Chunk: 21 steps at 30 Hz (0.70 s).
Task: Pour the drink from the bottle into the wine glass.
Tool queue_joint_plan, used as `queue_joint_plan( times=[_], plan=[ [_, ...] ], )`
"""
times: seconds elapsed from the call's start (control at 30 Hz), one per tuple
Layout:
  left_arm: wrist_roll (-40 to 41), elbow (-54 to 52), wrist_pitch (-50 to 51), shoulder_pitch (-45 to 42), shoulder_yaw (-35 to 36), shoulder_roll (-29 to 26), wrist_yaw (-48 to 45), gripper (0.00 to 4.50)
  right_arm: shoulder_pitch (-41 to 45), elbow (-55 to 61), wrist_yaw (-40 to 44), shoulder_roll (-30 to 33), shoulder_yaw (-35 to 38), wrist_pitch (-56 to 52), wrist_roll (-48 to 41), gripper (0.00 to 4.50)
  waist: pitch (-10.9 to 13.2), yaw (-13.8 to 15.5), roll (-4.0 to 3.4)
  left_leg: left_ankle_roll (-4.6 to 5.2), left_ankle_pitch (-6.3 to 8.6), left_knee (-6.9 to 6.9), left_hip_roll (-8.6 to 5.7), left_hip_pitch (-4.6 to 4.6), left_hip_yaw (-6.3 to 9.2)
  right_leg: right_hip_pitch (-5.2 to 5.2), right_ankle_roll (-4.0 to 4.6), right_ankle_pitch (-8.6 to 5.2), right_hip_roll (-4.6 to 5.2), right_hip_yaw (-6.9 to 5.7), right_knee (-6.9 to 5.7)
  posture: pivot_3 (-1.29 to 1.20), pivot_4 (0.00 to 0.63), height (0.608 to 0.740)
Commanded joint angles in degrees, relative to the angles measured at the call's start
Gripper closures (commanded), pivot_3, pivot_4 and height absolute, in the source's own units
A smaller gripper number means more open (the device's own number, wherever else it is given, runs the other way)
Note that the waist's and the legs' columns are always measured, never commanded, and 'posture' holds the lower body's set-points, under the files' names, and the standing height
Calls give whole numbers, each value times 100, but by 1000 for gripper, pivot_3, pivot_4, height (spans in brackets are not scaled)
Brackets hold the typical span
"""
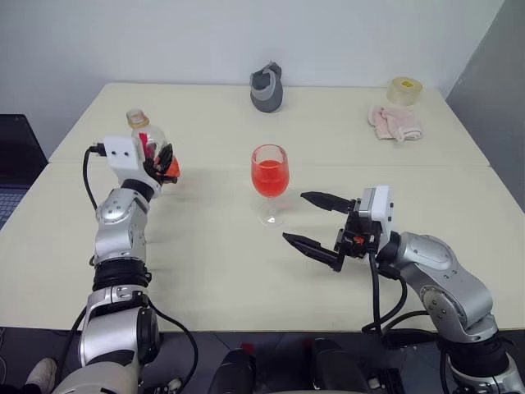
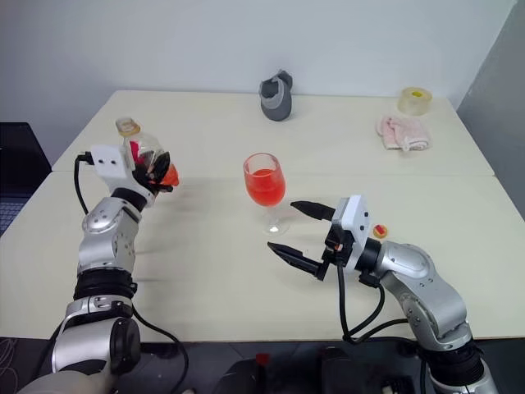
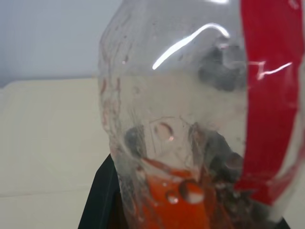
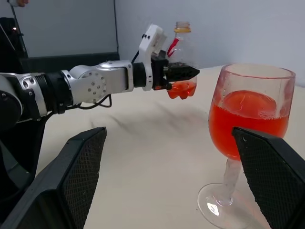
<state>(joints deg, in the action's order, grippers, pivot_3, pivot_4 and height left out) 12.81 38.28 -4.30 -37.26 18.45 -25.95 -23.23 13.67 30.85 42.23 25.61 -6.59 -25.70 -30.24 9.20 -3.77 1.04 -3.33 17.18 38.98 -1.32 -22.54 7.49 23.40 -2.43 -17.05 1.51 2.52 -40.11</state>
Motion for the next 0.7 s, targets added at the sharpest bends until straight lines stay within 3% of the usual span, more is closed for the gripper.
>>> queue_joint_plan(
  times=[0.03,0.6,0.7],
  plan=[
    [95,400,-334,-36,136,-46,-25,3134,87,70,-41,-13,27,44,-8,0,0,16,1,0,0,0,-1,0,1,0,0,0,0,-1,0,0,150,740],
    [60,607,-670,412,-19,128,23,3134,191,111,-154,31,57,-71,-59,0,-8,47,3,1,0,-1,-1,4,1,-7,0,0,4,-1,3,0,150,740],
    [124,588,-584,428,-10,148,-44,2187,194,104,-161,29,50,-63,-39,0,-11,47,2,1,0,-1,-1,6,1,-9,0,0,4,-2,4,0,150,740]
  ],
)
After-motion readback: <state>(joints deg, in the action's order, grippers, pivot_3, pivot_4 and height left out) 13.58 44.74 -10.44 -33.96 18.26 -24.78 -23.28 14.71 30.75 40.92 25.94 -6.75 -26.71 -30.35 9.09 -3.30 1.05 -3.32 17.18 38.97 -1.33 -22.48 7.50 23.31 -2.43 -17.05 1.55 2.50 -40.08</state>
